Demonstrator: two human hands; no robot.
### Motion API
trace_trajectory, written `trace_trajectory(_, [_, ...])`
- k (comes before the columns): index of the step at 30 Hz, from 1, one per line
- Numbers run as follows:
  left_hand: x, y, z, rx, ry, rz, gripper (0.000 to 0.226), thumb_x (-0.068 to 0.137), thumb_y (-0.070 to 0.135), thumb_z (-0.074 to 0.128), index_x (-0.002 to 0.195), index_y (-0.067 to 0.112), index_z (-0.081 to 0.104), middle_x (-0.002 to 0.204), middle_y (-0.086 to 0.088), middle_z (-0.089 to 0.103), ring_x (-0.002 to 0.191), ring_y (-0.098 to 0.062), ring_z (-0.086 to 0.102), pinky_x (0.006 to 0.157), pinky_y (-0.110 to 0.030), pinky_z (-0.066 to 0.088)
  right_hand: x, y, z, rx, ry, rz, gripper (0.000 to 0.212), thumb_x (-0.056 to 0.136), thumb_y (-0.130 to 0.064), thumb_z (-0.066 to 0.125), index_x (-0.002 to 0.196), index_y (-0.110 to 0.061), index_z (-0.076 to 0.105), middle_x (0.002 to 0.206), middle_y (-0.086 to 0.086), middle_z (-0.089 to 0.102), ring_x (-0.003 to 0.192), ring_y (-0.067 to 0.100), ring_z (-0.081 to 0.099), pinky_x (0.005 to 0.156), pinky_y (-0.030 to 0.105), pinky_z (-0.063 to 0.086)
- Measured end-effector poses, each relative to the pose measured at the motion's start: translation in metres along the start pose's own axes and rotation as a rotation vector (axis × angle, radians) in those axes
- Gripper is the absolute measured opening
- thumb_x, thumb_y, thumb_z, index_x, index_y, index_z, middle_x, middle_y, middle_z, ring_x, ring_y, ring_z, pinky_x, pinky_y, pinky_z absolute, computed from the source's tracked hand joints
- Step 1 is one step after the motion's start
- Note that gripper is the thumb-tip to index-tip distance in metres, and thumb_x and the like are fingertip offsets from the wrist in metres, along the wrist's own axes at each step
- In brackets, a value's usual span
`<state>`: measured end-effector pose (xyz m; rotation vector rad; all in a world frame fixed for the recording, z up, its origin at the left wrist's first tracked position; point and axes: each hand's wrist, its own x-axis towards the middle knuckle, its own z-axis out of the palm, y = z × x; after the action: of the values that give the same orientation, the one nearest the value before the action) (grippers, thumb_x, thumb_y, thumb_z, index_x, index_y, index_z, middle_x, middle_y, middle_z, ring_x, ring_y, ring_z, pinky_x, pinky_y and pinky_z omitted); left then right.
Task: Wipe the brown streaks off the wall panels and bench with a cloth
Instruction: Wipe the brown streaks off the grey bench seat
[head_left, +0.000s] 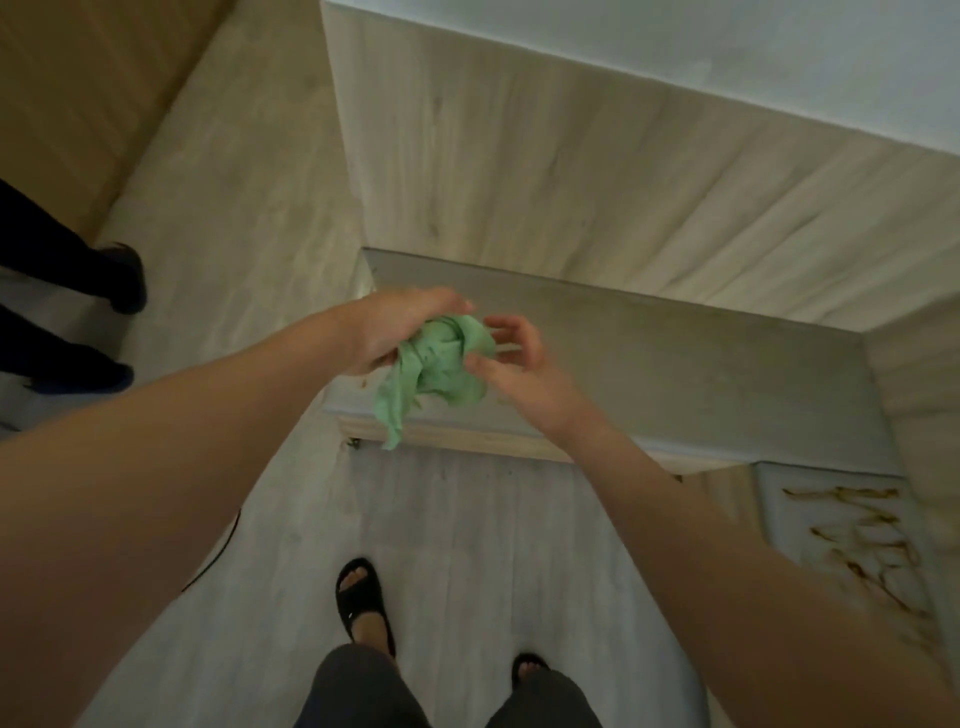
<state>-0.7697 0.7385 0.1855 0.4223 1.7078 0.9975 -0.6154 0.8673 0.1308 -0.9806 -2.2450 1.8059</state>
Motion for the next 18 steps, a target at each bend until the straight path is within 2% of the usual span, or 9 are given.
trace_trajectory(2, [0.009, -0.005, -0.021, -0.104, -0.027, -0.032, 0.042, 0.073, 0.032, 0.067, 0.105, 0.006, 0.073, 0.101, -0.012, 0.075, 0.088, -0.025, 0.071, 0.084, -0.036, 0.056, 0.011, -0.004, 0.013, 0.075, 0.1, 0.064, 0.046, 0.091, -0.023, 0.08, 0.129, -0.02, 0.054, 0.117, 0.001, 0.06, 0.1, 0.018, 0.064, 0.074, 0.021, 0.056])
trace_trajectory(5, [0.019, -0.009, -0.055, -0.215, -0.071, -0.042, 0.039, 0.069, 0.022, 0.06, 0.102, 0.004, 0.072, 0.095, -0.013, 0.074, 0.086, -0.026, 0.07, 0.083, -0.035, 0.055, 0.028, -0.016, 0.034, 0.196, 0.05, 0.077, 0.047, 0.084, -0.017, 0.071, 0.128, -0.023, 0.056, 0.116, 0.001, 0.057, 0.1, 0.017, 0.063, 0.084, 0.035, 0.058])
trace_trajectory(8, [0.021, -0.013, -0.078, -0.341, -0.129, -0.047, 0.029, 0.06, 0.018, 0.053, 0.081, 0.003, 0.066, 0.077, -0.012, 0.068, 0.067, -0.025, 0.067, 0.064, -0.027, 0.056, 0.04, -0.028, 0.051, 0.199, 0.038, 0.053, 0.062, 0.079, -0.008, 0.056, 0.135, -0.034, 0.049, 0.123, 0.003, 0.053, 0.095, 0.017, 0.059, 0.076, 0.028, 0.053])
trace_trajectory(10, [0.022, -0.017, -0.089, -0.373, -0.172, -0.061, 0.028, 0.053, 0.015, 0.049, 0.073, 0.001, 0.063, 0.072, -0.012, 0.064, 0.061, -0.027, 0.064, 0.057, -0.025, 0.056, 0.048, -0.031, 0.058, 0.302, 0.001, 0.102, 0.068, 0.077, 0.0, 0.051, 0.136, -0.033, 0.053, 0.129, 0.009, 0.056, 0.101, 0.023, 0.059, 0.08, 0.031, 0.049])
trace_trajectory(11, [0.022, -0.018, -0.093, -0.375, -0.198, -0.08, 0.026, 0.052, 0.014, 0.047, 0.067, 0.001, 0.064, 0.071, -0.013, 0.063, 0.059, -0.028, 0.063, 0.056, -0.025, 0.056, 0.051, -0.032, 0.06, 0.362, -0.047, 0.132, 0.068, 0.072, 0.0, 0.049, 0.133, -0.028, 0.058, 0.128, 0.011, 0.059, 0.106, 0.025, 0.059, 0.084, 0.034, 0.046])
trace_trajectory(14, [0.021, -0.024, -0.11, -0.374, -0.21, -0.12, 0.024, 0.052, 0.013, 0.045, 0.055, 0.003, 0.066, 0.068, -0.013, 0.063, 0.058, -0.029, 0.063, 0.056, -0.027, 0.057, 0.058, -0.04, 0.073, 0.406, -0.152, 0.212, 0.046, 0.068, -0.007, 0.05, 0.11, -0.015, 0.069, 0.107, 0.006, 0.068, 0.106, 0.022, 0.059, 0.088, 0.035, 0.043])
trace_trajectory(16, [0.024, -0.03, -0.117, -0.341, -0.151, -0.122, 0.024, 0.061, 0.014, 0.049, 0.064, 0.003, 0.069, 0.072, -0.013, 0.066, 0.066, -0.029, 0.066, 0.062, -0.029, 0.058, 0.061, -0.043, 0.079, 0.35, -0.149, 0.183, 0.023, 0.076, -0.015, 0.055, 0.094, -0.015, 0.069, 0.096, 0.001, 0.069, 0.1, 0.018, 0.06, 0.09, 0.035, 0.044])
trace_trajectory(18, [0.034, -0.041, -0.123, -0.112, -0.016, -0.057, 0.02, 0.076, 0.02, 0.056, 0.082, 0.007, 0.07, 0.081, -0.01, 0.07, 0.079, -0.029, 0.067, 0.071, -0.033, 0.056, 0.065, -0.045, 0.082, 0.317, -0.11, 0.152, 0.014, 0.081, -0.018, 0.055, 0.084, -0.016, 0.068, 0.087, 0.003, 0.065, 0.091, 0.019, 0.057, 0.085, 0.037, 0.043])
